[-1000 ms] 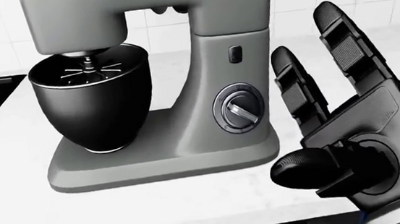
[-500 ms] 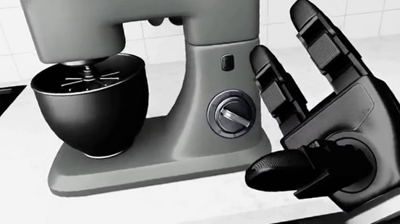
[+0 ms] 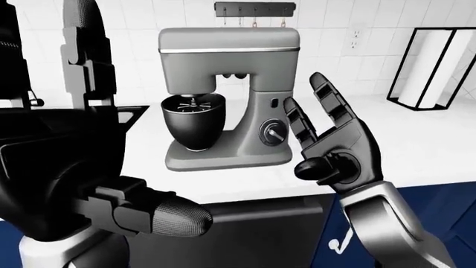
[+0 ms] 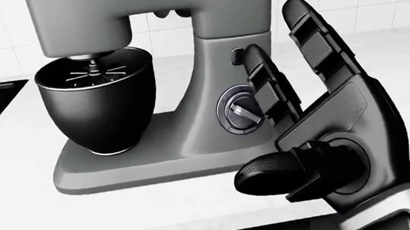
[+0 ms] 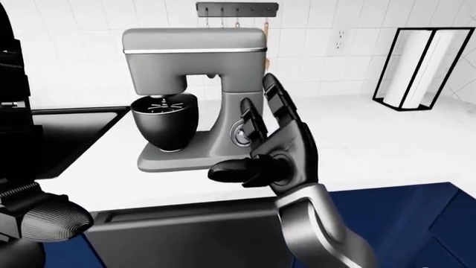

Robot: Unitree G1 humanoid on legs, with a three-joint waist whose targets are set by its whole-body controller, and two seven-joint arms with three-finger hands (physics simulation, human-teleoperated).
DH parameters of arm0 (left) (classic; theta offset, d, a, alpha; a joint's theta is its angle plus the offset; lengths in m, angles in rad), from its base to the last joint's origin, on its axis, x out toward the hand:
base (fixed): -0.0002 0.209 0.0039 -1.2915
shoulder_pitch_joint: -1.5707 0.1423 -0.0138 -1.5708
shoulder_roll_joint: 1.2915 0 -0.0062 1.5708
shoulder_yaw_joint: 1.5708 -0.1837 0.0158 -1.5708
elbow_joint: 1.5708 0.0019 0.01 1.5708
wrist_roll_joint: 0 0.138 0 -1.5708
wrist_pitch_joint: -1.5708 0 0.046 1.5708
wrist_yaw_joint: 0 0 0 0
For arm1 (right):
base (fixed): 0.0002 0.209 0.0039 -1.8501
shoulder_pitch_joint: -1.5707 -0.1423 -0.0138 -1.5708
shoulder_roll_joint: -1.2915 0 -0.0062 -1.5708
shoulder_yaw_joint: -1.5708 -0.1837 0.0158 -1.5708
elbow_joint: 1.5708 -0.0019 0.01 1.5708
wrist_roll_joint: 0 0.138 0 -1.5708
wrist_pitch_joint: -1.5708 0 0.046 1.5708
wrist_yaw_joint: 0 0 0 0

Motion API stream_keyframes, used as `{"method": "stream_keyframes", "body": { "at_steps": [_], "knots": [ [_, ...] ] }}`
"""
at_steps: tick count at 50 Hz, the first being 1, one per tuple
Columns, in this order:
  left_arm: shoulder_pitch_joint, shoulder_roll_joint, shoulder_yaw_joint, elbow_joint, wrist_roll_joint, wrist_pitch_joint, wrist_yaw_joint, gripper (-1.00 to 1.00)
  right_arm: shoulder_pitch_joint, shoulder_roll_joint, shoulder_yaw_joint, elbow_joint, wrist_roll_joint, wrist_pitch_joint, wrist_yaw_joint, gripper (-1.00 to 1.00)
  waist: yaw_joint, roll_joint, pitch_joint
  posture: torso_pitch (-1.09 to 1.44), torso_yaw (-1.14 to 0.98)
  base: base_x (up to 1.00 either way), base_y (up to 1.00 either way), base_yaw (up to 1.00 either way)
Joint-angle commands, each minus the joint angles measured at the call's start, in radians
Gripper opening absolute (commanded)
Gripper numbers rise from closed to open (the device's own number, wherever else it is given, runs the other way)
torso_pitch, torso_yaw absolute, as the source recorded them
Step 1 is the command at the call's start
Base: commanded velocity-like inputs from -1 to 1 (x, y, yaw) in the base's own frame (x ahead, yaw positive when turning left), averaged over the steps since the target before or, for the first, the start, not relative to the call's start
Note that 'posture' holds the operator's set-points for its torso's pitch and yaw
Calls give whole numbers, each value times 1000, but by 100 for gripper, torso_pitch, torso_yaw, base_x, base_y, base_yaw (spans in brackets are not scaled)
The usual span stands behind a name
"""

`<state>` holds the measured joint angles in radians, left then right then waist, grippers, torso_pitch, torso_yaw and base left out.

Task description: Open the stand mixer head.

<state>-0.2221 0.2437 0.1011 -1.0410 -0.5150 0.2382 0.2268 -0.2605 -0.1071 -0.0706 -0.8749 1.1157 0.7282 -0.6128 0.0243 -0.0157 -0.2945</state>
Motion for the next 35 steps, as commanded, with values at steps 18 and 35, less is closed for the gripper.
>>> {"method": "stream_keyframes", "body": {
  "at_steps": [18,35],
  "knots": [
    [-18,-11,8,-6,13,-1,-15,100,-17,19,12,0,-39,-14,34,100,3,3,-1,-41,0,0,0,0],
    [-16,-13,4,-6,15,-3,-14,100,-19,34,20,14,-69,-12,59,100,1,3,-1,-41,0,0,0,0]
  ]
}}
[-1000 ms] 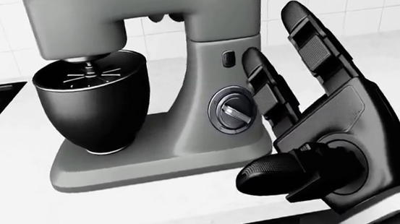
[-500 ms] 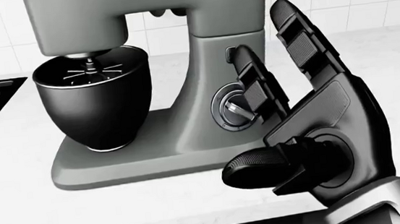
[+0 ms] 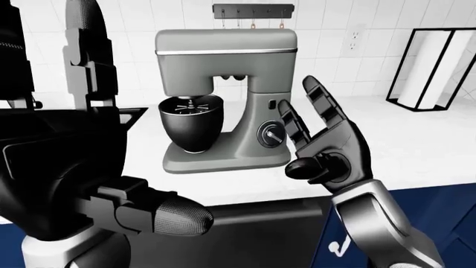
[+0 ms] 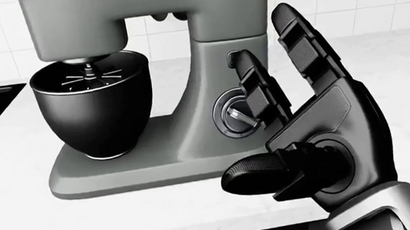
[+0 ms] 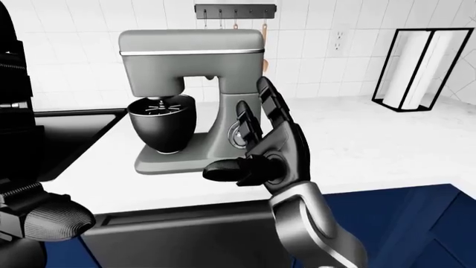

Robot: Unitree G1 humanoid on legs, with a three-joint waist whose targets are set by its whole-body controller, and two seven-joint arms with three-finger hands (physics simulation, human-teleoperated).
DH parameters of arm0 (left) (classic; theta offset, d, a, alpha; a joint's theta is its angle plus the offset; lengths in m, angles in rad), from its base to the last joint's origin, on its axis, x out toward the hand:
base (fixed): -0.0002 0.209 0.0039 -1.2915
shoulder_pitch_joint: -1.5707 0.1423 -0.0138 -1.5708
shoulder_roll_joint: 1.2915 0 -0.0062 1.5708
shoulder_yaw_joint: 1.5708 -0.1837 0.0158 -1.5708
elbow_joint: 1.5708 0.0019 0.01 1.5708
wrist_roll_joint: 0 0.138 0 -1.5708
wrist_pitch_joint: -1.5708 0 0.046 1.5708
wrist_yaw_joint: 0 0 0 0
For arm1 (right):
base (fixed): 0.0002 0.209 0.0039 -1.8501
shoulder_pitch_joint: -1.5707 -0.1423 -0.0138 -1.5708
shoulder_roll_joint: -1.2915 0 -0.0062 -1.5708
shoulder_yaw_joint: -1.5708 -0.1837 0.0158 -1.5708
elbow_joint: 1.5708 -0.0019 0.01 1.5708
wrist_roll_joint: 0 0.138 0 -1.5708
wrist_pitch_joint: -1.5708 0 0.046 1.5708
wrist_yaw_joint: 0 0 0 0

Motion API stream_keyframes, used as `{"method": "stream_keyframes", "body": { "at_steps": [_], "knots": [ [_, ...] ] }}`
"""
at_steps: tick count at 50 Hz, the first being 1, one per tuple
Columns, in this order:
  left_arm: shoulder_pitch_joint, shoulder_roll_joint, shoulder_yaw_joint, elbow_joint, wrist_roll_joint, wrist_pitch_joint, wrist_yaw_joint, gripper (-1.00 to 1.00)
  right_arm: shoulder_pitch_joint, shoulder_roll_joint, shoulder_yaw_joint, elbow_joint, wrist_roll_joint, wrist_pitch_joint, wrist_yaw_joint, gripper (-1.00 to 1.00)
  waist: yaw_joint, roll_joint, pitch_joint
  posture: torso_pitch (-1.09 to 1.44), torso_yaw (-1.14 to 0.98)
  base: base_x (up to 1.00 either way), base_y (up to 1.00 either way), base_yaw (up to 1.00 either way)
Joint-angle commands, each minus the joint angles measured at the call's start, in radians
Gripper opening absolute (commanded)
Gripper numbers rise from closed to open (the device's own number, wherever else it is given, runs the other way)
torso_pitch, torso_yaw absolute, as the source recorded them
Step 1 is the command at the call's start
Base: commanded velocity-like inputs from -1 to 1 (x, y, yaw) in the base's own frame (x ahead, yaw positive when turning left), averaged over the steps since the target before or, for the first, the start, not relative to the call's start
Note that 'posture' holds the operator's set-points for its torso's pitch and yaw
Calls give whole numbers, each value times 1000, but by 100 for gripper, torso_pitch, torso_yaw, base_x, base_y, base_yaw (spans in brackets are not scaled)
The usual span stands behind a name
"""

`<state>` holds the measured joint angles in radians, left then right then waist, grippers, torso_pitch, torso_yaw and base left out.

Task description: Open the stand mixer head.

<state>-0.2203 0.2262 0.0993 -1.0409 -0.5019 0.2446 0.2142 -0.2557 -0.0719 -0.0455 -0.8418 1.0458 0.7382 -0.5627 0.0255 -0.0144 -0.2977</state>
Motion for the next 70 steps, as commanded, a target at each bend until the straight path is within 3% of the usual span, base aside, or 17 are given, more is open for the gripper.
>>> {"method": "stream_keyframes", "body": {
  "at_steps": [1,32,45,70],
  "knots": [
    [-18,4,6,-6,3,-8,-2,100,-24,0,-4,-20,1,-21,7,100,0,2,2,-41,0,0,0,0],
    [-21,-3,13,-6,0,-1,-7,100,-47,16,9,3,-18,-20,12,100,-1,4,3,-41,0,0,0,0],
    [-22,-2,13,-6,1,-1,-5,100,-27,32,19,56,-96,-37,82,100,0,5,2,-41,0,0,0,0],
    [-17,-4,12,-6,4,-5,-8,100,-41,44,16,103,-144,-52,125,100,0,7,1,-41,0,0,0,0]
  ]
}}
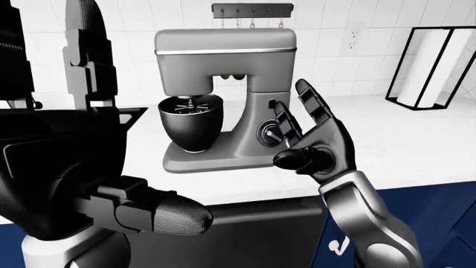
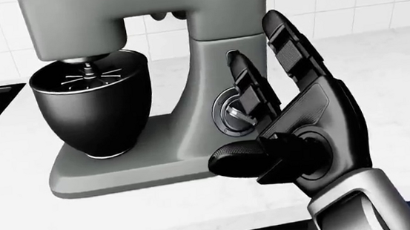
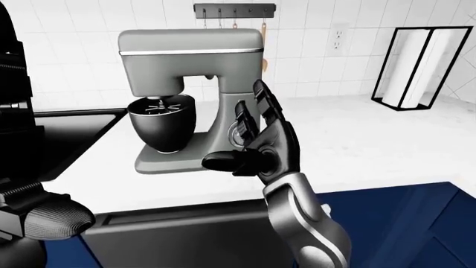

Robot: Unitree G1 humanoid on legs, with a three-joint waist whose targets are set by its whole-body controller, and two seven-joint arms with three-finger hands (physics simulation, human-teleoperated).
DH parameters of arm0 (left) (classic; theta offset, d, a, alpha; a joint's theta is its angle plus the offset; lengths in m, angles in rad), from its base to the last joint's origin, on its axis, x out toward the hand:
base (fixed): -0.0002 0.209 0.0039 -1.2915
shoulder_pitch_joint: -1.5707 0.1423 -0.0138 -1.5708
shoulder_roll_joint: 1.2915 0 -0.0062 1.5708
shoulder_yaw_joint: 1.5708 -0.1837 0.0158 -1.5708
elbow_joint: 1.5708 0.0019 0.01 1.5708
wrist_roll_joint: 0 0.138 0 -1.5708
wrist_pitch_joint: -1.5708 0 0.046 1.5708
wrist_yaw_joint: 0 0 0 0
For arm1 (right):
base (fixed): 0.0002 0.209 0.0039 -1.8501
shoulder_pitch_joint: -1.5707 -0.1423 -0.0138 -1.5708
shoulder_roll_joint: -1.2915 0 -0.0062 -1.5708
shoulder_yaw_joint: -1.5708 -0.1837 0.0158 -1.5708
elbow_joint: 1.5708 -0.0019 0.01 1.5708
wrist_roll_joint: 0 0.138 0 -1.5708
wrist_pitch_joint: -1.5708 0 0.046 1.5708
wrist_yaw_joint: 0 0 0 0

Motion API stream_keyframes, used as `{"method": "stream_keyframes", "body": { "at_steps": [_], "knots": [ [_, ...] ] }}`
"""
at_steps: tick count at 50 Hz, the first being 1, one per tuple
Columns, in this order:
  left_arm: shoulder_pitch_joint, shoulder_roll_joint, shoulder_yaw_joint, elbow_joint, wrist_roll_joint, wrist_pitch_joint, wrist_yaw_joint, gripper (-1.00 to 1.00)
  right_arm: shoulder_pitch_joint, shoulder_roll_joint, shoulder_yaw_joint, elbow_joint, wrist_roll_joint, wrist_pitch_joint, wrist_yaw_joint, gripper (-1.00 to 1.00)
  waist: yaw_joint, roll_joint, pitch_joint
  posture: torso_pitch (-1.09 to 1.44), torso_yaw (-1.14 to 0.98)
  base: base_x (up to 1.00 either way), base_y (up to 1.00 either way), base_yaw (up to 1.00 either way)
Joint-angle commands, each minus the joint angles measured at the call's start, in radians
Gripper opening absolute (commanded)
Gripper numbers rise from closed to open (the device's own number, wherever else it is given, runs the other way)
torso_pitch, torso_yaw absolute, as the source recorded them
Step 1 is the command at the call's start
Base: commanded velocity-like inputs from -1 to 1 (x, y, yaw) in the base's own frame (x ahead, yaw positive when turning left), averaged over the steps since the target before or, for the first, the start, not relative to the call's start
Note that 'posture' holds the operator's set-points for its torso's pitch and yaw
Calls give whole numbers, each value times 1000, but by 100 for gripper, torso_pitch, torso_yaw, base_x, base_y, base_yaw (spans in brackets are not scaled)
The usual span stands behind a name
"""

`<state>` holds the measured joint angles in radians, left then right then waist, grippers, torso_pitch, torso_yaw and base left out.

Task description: Open the stand mixer head.

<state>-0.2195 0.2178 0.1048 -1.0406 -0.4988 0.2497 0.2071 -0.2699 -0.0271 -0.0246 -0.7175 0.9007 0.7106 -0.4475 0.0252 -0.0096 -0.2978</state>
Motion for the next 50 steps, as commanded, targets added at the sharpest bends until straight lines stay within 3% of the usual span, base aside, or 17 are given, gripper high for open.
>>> {"method": "stream_keyframes", "body": {
  "at_steps": [1,50],
  "knots": [
    [-17,4,6,-7,2,-10,-1,100,-28,-1,-6,-18,0,-26,11,100,0,2,1,-41,0,0,0,0],
    [-15,-5,8,-7,5,-7,-9,100,-61,20,5,90,-92,-75,87,100,0,5,0,-41,0,0,0,0]
  ]
}}
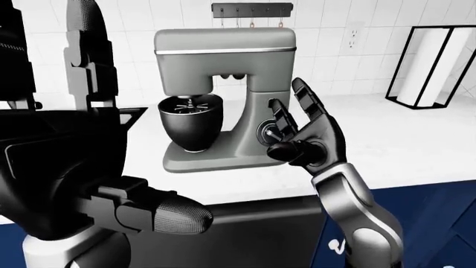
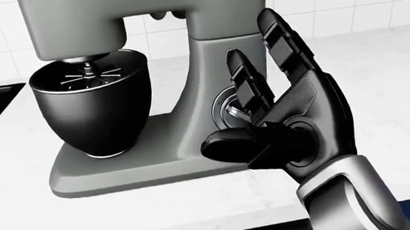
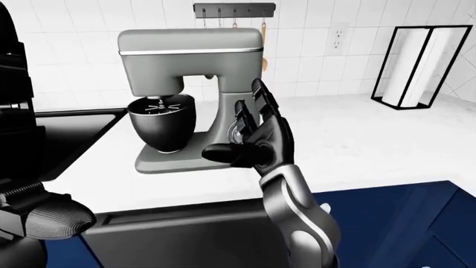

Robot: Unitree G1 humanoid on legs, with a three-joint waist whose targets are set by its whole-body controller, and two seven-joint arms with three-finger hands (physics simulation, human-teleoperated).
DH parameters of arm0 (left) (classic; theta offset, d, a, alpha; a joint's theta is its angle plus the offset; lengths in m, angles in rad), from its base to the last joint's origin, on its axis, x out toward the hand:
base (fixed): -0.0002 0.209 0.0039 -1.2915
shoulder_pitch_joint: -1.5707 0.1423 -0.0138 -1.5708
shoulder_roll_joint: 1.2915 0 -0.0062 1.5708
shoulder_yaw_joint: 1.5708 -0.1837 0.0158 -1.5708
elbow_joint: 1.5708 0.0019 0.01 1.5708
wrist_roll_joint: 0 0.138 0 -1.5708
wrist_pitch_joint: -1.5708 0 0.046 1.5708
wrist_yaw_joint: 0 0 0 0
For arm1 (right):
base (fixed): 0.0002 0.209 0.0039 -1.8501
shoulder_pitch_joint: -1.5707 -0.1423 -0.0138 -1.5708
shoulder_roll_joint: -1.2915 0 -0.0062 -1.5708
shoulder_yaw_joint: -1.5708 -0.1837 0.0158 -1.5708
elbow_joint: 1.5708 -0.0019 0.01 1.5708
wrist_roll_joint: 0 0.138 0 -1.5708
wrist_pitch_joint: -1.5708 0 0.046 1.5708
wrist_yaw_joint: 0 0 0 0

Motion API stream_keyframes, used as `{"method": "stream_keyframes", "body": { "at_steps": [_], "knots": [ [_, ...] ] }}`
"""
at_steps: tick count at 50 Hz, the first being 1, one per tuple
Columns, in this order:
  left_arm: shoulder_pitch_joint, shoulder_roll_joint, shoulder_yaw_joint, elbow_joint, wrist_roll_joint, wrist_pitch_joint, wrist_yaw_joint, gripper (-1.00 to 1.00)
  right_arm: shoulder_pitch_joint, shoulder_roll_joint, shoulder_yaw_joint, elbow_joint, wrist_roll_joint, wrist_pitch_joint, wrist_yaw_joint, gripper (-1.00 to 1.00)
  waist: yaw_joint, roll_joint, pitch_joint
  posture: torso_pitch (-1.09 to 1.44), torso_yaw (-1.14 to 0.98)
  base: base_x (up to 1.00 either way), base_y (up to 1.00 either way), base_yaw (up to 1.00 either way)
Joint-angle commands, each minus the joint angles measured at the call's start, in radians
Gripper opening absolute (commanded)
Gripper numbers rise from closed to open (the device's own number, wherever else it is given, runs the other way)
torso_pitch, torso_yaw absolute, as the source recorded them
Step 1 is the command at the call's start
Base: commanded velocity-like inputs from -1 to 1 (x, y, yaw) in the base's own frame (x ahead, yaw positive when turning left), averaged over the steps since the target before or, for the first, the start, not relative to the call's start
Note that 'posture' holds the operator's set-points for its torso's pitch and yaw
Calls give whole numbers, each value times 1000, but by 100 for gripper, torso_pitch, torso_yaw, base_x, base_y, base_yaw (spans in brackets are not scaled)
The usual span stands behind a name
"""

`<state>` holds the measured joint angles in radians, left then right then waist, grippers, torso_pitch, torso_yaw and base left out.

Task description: Open the stand mixer head.

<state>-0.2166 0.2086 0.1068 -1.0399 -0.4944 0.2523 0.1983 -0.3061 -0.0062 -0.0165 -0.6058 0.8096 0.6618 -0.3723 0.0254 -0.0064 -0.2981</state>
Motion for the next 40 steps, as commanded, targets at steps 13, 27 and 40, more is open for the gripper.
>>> {"method": "stream_keyframes", "body": {
  "at_steps": [13,27,40],
  "knots": [
    [-21,2,7,-7,0,-6,0,100,-41,3,-4,12,-20,-40,25,100,0,3,0,-41,0,0,0,0],
    [-19,-2,7,-7,4,-6,-5,100,-61,3,-8,51,-38,-61,41,100,0,3,1,-41,0,0,0,0],
    [-17,-9,7,-7,10,-5,-11,100,-64,5,-7,82,-60,-78,63,100,0,4,0,-41,0,0,0,0]
  ]
}}
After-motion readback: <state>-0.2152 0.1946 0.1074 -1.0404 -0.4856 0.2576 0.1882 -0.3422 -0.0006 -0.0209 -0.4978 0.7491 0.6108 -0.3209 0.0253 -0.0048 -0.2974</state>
